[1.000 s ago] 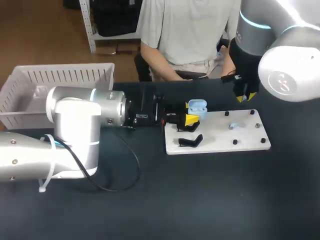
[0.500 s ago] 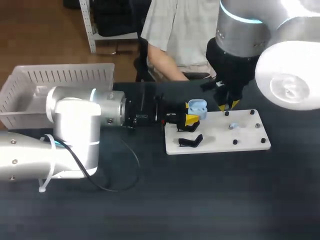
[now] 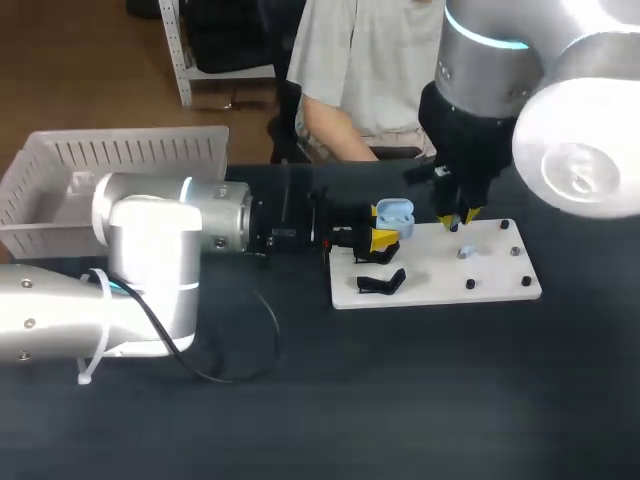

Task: Pick up each earbud case from the left stands, insert the matching earbuds, close the lid, and place the case in the box.

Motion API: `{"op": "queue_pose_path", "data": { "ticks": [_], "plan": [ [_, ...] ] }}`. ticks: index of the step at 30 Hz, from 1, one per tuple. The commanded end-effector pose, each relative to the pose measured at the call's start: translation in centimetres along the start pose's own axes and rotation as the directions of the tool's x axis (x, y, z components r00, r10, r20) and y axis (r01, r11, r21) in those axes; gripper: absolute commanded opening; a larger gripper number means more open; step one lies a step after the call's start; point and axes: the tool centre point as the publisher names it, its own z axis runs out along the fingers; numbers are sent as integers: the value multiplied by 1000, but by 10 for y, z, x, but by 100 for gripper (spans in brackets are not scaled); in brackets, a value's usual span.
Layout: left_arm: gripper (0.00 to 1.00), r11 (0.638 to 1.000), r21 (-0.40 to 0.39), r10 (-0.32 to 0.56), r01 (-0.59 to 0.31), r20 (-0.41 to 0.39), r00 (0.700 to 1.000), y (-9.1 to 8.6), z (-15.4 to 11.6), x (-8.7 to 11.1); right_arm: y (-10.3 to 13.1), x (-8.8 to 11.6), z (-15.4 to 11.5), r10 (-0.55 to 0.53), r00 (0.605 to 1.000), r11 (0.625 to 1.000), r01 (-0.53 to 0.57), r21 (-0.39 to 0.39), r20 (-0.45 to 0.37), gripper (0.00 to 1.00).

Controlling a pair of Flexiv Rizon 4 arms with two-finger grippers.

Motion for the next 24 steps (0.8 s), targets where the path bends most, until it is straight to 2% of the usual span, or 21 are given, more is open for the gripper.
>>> {"op": "queue_pose_path", "data": {
  "ticks": [1, 4, 7, 12, 24],
  "plan": [
    [0, 1000, -6, 4, -4, 4, 1000, -1, 0, 1, 2, -33, -2, 320, 936, 936, -336, -105, -144, 0],
    [0, 1000, -6, 4, -4, 4, 1000, -1, 0, 1, 10, -40, 4, 432, 885, 880, -456, -135, -173, 0],
    [0, 1000, -6, 4, -4, 4, 1000, -1, 0, 1, 15, -41, 11, 484, 852, 856, -508, -97, -198, 0],
    [0, 1000, -6, 4, -4, 4, 1000, -1, 0, 1, 21, -42, 13, 551, 816, 820, -568, -66, -177, 0],
    [0, 1000, -6, 4, -4, 4, 1000, -1, 0, 1, 21, -38, 15, 561, 808, 813, -578, -61, -183, 0]
  ]
}}
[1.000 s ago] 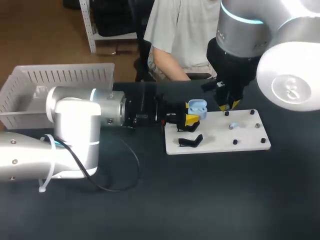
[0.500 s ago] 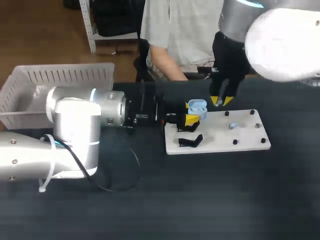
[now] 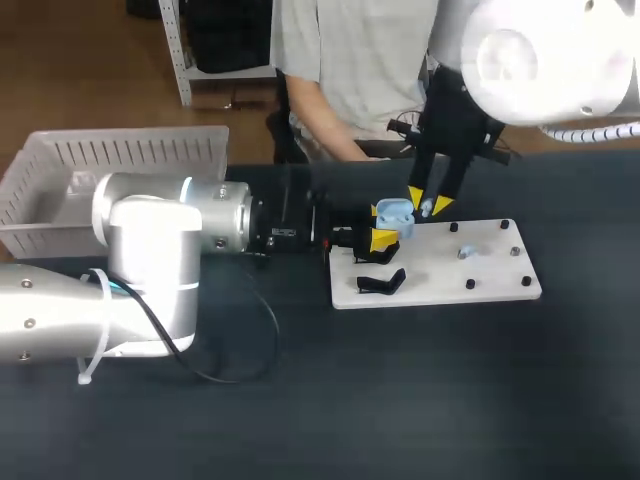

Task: Pick up each earbud case from the left stands, insert the matching earbuds, close the lid, and place the case in the box.

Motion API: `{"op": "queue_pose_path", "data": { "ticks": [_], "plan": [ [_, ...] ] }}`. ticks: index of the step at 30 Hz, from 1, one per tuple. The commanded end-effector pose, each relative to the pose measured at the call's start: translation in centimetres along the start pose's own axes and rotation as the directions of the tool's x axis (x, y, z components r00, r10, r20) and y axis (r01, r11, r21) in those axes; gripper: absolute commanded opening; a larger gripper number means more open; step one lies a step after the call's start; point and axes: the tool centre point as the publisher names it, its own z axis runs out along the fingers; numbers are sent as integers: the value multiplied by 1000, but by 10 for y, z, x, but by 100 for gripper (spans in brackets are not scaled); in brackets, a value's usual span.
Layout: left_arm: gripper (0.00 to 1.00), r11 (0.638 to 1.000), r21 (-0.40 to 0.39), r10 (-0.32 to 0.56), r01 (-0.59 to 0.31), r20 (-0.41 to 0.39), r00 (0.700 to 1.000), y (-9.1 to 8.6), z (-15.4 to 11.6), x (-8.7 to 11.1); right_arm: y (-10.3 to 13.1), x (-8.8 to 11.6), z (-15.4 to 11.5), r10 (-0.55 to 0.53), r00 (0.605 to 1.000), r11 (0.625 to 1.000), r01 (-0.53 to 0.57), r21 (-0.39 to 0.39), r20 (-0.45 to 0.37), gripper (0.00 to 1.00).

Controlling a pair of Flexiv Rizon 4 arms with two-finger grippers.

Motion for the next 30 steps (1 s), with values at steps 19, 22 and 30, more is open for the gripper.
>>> {"op": "queue_pose_path", "data": {
  "ticks": [19, 22, 30],
  "plan": [
    [0, 1000, -6, 4, -4, 4, 1000, -1, 0, 1, 24, 0, -1, 238, 960, 961, -254, 107, 150, 0],
    [0, 1000, -6, 4, -4, 4, 1000, -1, 0, 1, 26, -1, 2, 233, 965, 961, -248, 122, 124, 0],
    [0, 1000, -6, 4, -4, 4, 1000, -1, 0, 1, 26, -1, 2, 233, 965, 961, -248, 122, 124, 0]
  ]
}}
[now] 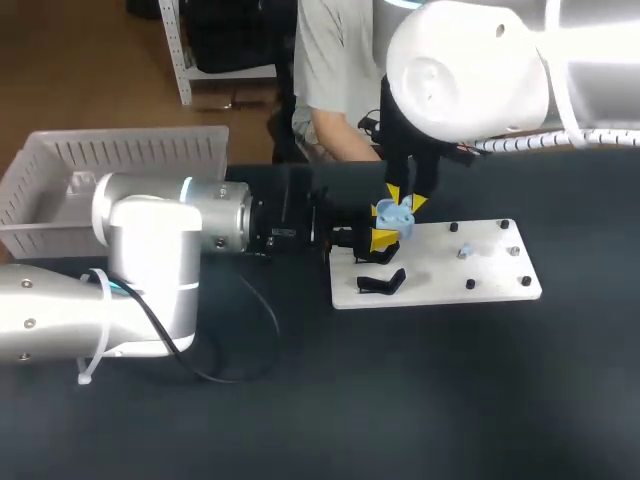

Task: Pick up each earbud case from the left stands, insert the matching earbuds, close the lid, and place the case in the box.

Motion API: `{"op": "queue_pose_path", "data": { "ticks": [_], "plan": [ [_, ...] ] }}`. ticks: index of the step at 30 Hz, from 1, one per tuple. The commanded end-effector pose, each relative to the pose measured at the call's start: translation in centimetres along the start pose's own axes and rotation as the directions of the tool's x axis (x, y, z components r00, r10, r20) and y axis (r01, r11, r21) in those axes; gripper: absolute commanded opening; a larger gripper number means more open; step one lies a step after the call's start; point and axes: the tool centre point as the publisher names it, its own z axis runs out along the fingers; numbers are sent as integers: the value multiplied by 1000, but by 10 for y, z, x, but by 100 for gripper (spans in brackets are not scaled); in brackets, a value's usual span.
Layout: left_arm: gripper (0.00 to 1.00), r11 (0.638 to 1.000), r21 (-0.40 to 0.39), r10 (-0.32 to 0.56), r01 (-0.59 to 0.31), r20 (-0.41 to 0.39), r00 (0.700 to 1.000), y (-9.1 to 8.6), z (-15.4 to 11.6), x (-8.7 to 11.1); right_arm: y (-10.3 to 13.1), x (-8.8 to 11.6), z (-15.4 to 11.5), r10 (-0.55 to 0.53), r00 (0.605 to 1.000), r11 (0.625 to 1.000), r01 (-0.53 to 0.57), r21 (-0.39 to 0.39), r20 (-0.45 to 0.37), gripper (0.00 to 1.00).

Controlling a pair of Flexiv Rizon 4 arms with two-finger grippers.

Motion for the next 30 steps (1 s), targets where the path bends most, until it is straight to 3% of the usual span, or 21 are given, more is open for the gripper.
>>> {"op": "queue_pose_path", "data": {
  "ticks": [1, 30],
  "plan": [
    [0, 1000, -6, 4, -4, 4, 1000, -1, 0, 1, 3, -1, -1, 1, 1000, 1000, -1, 9, -2, 0],
    [0, 1000, -6, 4, -4, 4, 1000, -1, 0, 1, 7, -7, 15, -65, 998, 997, 65, 31, -13, 0]
  ]
}}
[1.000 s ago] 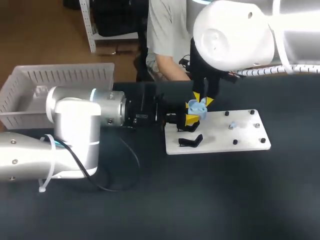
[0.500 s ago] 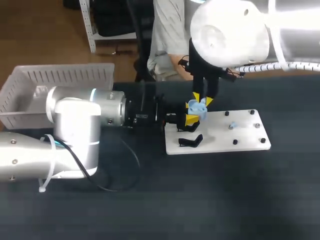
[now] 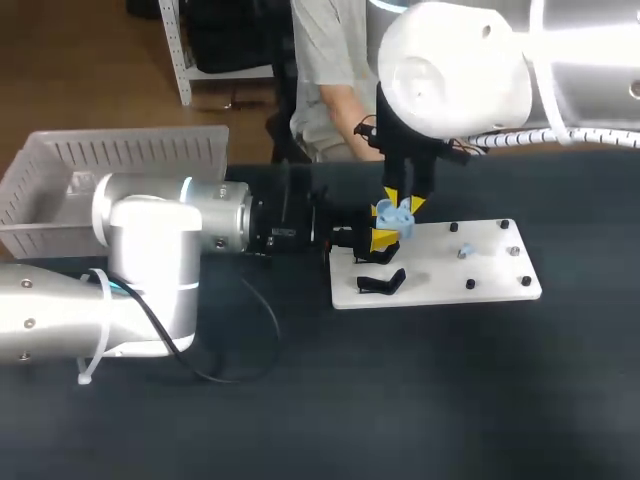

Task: Pick up each earbud case from the left stands, insert the matching earbuds, close the lid, and place the case in the box.

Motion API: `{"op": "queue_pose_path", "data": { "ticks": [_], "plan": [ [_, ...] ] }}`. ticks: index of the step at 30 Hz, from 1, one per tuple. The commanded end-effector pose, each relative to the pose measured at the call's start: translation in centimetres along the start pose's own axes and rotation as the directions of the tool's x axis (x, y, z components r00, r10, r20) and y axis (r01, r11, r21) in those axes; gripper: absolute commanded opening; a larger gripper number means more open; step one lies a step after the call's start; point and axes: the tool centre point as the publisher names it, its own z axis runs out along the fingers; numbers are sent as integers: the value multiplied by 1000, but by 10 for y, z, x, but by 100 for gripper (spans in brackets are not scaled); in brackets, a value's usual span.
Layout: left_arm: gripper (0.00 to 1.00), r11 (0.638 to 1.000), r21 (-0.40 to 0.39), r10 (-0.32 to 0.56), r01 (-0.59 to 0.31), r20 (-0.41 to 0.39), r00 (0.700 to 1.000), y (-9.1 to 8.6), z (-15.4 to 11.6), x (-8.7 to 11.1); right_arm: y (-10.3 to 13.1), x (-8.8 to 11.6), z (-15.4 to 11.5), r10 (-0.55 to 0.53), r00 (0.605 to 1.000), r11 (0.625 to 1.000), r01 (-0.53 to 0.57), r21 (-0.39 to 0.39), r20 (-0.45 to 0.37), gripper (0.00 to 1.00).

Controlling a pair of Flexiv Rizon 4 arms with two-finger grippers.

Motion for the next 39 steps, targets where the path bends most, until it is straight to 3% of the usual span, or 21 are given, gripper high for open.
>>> {"op": "queue_pose_path", "data": {
  "ticks": [1, 39],
  "plan": [
    [0, 1000, -6, 4, -4, 4, 1000, -1, 0, 1, 3, -1, 2, -1, 1000, 1000, 1, 7, -3, 0],
    [0, 1000, -6, 4, -4, 4, 1000, -1, 0, 1, 7, -3, 12, 45, 999, 999, -45, 22, -11, 0]
  ]
}}
